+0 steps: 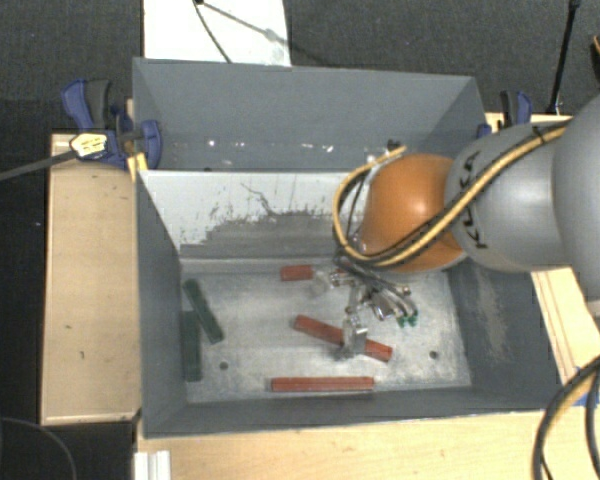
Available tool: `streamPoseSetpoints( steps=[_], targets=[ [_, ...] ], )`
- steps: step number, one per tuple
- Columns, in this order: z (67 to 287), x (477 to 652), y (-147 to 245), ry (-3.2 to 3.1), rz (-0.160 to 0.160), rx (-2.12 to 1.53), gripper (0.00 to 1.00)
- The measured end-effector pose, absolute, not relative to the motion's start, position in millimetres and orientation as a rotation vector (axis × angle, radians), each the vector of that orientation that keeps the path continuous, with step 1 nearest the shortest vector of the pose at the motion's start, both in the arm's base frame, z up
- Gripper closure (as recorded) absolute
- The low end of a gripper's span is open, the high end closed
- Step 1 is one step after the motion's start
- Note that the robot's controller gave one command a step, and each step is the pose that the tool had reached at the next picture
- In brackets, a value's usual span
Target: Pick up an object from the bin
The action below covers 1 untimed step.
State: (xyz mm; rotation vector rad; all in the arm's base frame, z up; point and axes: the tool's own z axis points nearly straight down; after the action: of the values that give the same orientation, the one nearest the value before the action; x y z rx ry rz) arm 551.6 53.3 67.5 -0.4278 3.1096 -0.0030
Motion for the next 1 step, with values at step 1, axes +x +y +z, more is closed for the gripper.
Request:
streamPoseSetpoints(
  steps=[1],
  targets=[
    [70.6, 550.7, 58.1, 3.108, 0.002, -0.430, 1.00]
  ],
)
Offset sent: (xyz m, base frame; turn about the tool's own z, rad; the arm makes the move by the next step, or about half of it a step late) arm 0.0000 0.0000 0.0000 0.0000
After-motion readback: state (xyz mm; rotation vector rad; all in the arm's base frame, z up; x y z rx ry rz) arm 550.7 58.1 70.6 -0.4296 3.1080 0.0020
